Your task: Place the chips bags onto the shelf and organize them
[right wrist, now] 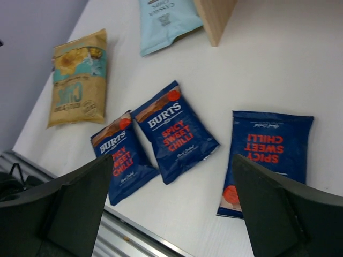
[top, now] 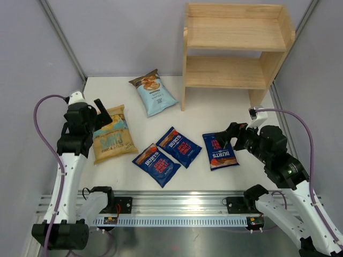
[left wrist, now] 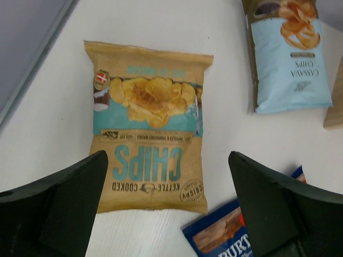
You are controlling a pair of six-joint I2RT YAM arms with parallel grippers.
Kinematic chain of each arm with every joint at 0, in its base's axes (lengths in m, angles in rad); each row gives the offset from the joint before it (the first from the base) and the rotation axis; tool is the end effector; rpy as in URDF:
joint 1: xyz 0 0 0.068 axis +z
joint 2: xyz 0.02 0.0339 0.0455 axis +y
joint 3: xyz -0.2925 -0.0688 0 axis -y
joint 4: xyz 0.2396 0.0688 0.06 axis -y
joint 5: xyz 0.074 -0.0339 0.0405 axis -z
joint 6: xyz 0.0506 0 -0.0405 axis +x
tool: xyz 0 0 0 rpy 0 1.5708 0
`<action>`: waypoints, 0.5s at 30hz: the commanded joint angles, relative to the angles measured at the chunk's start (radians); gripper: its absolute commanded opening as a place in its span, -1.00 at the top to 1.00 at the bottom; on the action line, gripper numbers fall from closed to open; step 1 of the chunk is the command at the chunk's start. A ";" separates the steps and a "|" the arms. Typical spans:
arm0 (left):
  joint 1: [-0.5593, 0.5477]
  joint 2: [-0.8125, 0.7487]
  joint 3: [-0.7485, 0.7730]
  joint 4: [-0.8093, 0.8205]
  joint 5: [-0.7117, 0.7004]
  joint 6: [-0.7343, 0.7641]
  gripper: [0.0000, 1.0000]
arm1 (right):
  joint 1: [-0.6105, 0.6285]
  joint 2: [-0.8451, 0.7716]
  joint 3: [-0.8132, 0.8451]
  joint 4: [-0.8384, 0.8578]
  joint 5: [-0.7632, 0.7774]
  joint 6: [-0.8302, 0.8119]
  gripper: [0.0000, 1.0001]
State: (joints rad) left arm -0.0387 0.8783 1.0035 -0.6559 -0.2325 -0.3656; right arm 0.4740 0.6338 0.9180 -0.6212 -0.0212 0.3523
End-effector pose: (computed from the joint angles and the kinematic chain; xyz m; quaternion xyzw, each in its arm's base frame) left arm 0.1701 0.0051 0.3657 -0.1971 0.8411 -0.0005 0.5037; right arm 0.1019 0.0535 0.3703 -0.0557 0.8137 0.2402 0.5263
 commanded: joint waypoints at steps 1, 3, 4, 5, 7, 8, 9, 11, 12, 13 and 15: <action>0.111 0.066 0.076 0.157 0.105 0.005 -0.98 | -0.002 -0.022 -0.036 0.150 -0.192 0.036 -0.99; 0.216 0.166 0.102 0.174 0.183 -0.012 -0.98 | -0.002 -0.017 -0.054 0.185 -0.241 0.046 -0.99; 0.255 0.197 0.119 0.194 0.214 -0.018 -0.98 | -0.002 -0.013 -0.057 0.195 -0.259 0.050 -0.99; 0.294 0.227 0.127 0.205 0.238 -0.028 -0.98 | -0.002 -0.008 -0.059 0.202 -0.293 0.050 -0.99; 0.397 0.297 0.092 0.280 0.304 -0.053 -0.98 | -0.002 0.003 -0.064 0.225 -0.338 0.053 -0.99; 0.431 0.310 0.064 0.332 0.394 -0.100 -0.98 | -0.002 0.006 -0.071 0.242 -0.397 0.054 -0.99; 0.478 0.329 0.026 0.384 0.415 -0.122 -0.98 | -0.002 0.009 -0.085 0.279 -0.433 0.053 -0.99; 0.497 0.355 -0.046 0.478 0.395 -0.127 -0.98 | -0.002 0.021 -0.097 0.308 -0.529 0.056 -0.99; 0.500 0.397 -0.057 0.508 0.384 -0.116 -0.98 | -0.002 0.032 -0.105 0.327 -0.555 0.054 -0.99; 0.500 0.427 -0.069 0.519 0.384 -0.086 -0.98 | -0.002 0.033 -0.111 0.336 -0.583 0.050 -0.99; 0.503 0.493 -0.081 0.535 0.398 -0.073 -0.98 | -0.002 0.041 -0.128 0.372 -0.655 0.042 -0.99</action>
State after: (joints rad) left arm 0.4641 1.3060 0.9424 -0.2676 0.0887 -0.4507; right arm 0.4740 0.6643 0.8074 -0.3656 -0.5030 0.4011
